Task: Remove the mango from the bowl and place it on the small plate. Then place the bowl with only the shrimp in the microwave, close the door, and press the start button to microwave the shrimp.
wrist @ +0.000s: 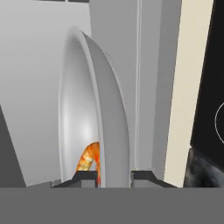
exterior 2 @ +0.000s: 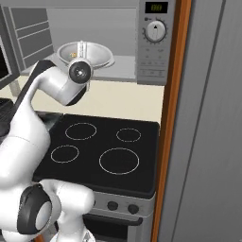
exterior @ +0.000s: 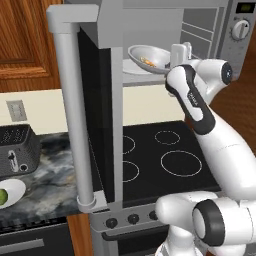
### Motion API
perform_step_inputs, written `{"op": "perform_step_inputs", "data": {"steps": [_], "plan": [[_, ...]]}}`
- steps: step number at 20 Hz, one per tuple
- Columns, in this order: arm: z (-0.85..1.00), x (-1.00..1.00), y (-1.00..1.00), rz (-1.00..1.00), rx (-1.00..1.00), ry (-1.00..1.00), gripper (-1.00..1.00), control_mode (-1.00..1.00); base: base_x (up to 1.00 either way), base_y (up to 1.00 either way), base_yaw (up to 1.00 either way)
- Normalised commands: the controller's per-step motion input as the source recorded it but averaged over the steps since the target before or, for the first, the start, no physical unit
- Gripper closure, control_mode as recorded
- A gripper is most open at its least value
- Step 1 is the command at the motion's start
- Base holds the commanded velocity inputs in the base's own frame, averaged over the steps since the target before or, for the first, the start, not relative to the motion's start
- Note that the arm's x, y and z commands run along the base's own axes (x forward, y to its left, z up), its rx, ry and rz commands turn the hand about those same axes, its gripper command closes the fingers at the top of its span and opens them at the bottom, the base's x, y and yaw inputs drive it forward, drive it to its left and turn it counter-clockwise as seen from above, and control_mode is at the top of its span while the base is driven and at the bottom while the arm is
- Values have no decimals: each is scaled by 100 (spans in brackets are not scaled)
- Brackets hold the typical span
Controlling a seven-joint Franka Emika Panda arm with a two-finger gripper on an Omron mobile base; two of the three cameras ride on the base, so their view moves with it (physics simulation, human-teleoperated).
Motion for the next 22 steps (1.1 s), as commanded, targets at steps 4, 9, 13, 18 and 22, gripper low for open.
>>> {"op": "perform_step_inputs", "data": {"steps": [4,9,13,18,22], "plan": [[-2,71,20,0,-1,13,100,-100,0,0,0],[-7,70,8,0,-1,13,100,-100,0,0,0],[-5,40,0,2,0,2,100,-100,0,0,0],[-12,22,0,4,0,-1,-100,-100,0,0,0],[-5,4,3,8,2,-13,-100,-100,0,0,0]]}}
